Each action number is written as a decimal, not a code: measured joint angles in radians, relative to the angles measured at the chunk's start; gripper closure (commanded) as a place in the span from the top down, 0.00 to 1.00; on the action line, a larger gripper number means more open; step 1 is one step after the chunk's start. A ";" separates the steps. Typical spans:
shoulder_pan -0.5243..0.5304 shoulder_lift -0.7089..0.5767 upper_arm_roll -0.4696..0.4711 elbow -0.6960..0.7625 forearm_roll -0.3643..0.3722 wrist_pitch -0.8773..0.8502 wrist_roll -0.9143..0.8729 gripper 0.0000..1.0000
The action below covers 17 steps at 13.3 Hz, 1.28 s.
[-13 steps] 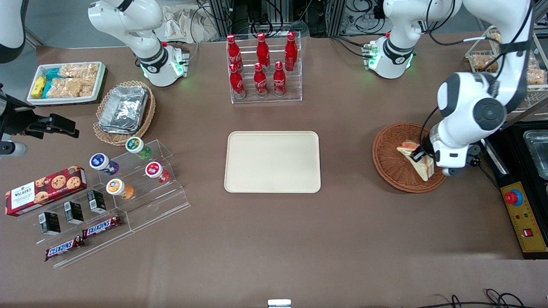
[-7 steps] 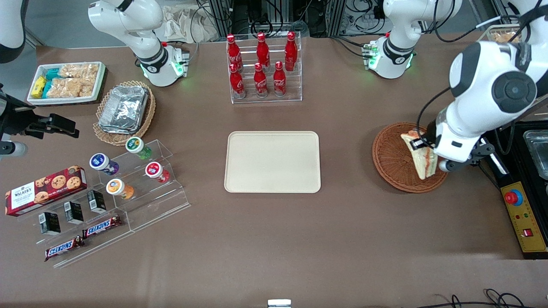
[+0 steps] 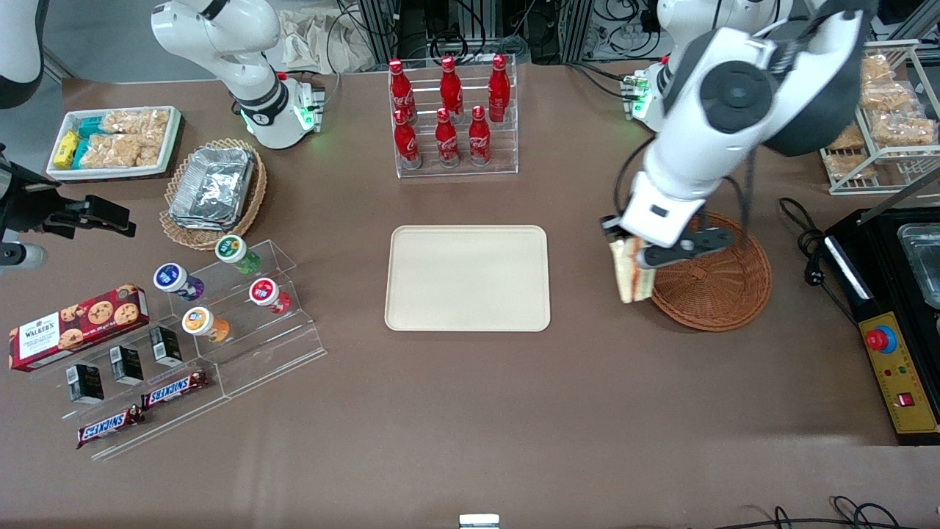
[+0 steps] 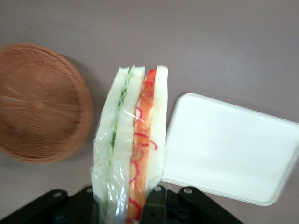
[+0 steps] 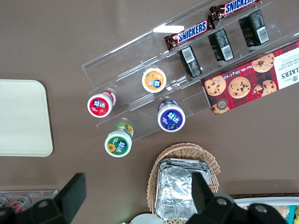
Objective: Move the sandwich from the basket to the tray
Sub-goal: 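Lift the sandwich and carry it with the left gripper to the cream tray, then lower the sandwich onto the tray and open the left gripper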
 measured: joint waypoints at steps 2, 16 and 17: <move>-0.046 0.066 -0.035 -0.024 0.053 0.096 -0.097 0.00; -0.155 0.401 -0.036 -0.238 0.395 0.587 -0.242 0.27; -0.159 0.418 -0.037 -0.236 0.424 0.592 -0.266 0.54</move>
